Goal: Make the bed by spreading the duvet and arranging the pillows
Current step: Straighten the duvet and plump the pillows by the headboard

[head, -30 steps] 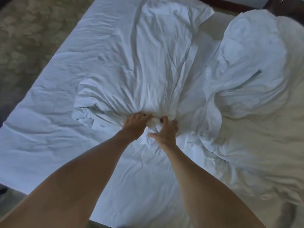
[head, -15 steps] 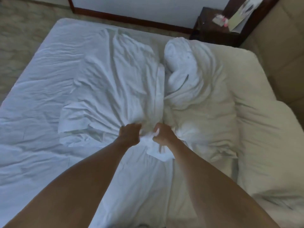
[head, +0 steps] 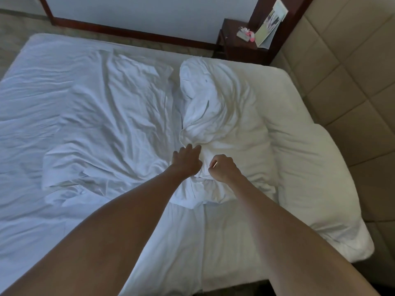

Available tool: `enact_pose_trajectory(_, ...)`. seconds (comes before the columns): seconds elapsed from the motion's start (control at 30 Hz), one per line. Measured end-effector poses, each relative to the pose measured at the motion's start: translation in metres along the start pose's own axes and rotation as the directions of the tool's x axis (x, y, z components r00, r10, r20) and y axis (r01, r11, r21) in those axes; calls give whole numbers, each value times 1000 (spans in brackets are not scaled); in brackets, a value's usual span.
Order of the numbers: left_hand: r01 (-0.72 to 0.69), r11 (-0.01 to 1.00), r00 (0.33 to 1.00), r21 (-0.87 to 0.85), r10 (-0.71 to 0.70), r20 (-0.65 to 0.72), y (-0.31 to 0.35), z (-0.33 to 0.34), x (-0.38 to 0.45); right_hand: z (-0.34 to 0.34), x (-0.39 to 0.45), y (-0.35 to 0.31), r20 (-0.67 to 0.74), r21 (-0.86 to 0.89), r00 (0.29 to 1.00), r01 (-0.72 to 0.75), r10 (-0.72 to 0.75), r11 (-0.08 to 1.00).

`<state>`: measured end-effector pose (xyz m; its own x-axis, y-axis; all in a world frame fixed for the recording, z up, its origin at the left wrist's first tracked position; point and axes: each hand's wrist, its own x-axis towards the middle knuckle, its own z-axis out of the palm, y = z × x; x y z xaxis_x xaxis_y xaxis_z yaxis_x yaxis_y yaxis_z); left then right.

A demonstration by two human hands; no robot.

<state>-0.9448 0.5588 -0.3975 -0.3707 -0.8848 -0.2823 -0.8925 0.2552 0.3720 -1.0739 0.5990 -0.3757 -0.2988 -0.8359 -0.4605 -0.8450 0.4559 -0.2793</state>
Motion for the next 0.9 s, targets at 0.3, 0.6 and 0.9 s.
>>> enact_pose_trajectory(0.3,-128,897,985,423,65,161,23,57,33,18,69,65,32,-526,972,215,-233,823)
enact_pose_trajectory(0.6,247,877,948,412,-308,86,30,97,19,31,113,143,-13,-331,892,422,-451,844)
enact_pose_trajectory(0.9,261,824,824,503,-462,329,59,71,-23,-2,75,185,216,36,809,553,-547,832)
